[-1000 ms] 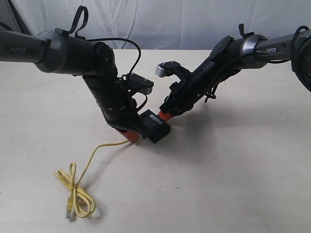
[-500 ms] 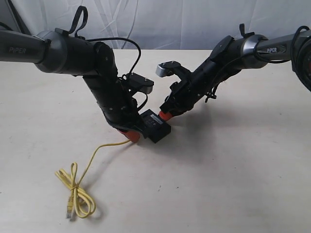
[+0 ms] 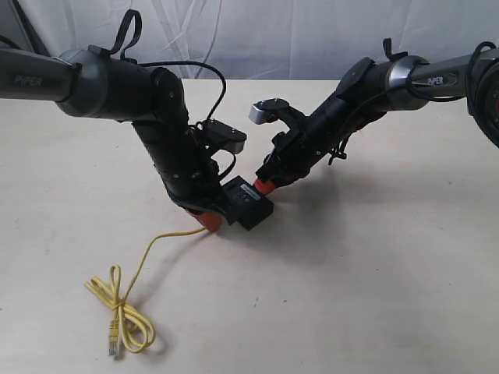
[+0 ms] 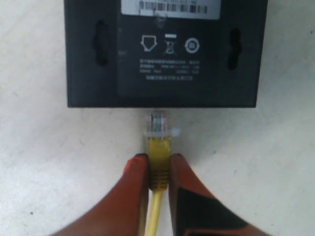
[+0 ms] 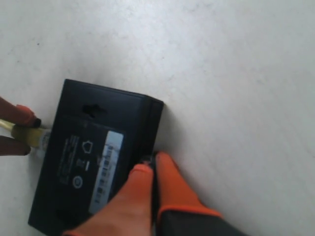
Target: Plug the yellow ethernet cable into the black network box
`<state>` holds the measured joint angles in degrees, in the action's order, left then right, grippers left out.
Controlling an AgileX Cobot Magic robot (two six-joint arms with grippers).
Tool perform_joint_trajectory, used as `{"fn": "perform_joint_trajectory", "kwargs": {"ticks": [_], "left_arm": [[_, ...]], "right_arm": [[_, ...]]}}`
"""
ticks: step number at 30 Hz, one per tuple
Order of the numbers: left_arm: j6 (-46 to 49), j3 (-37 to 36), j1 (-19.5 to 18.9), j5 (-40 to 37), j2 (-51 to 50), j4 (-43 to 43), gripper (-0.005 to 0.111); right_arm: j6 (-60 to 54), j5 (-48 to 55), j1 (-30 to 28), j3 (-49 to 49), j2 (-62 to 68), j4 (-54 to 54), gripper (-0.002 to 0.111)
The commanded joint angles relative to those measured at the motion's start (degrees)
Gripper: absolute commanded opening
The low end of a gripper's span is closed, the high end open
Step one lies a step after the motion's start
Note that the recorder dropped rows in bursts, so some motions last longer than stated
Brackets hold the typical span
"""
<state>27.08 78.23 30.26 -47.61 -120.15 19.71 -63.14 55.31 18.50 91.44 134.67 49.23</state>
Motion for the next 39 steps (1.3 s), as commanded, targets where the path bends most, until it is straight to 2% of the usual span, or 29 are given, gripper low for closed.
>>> {"fn": "perform_joint_trajectory", "kwargs": {"ticks": [1,21,29,39], "left_arm": [[-0.1,0.0,1.0,1.6,0.8,1.3,0.000],[-1.4,0.0,1.6,5.2,0.8,-0.4,0.000],[-1.4,0.0,1.6,5.4,0.8,-5.2,0.000],[-0.7,0.0,1.6,7.2,0.8,-5.3,0.000]], "right_arm": [[0.0,0.0,-0.1,0.3,-0.1,0.1,-0.001],[-0.1,1.9,-0.1,0.3,-0.1,0.3,-0.001],[-0.3,2.0,-0.1,0.3,0.2,0.0,-0.001],[-1.0,-0.4,-0.1,0.6,1.5,0.3,-0.001]]}}
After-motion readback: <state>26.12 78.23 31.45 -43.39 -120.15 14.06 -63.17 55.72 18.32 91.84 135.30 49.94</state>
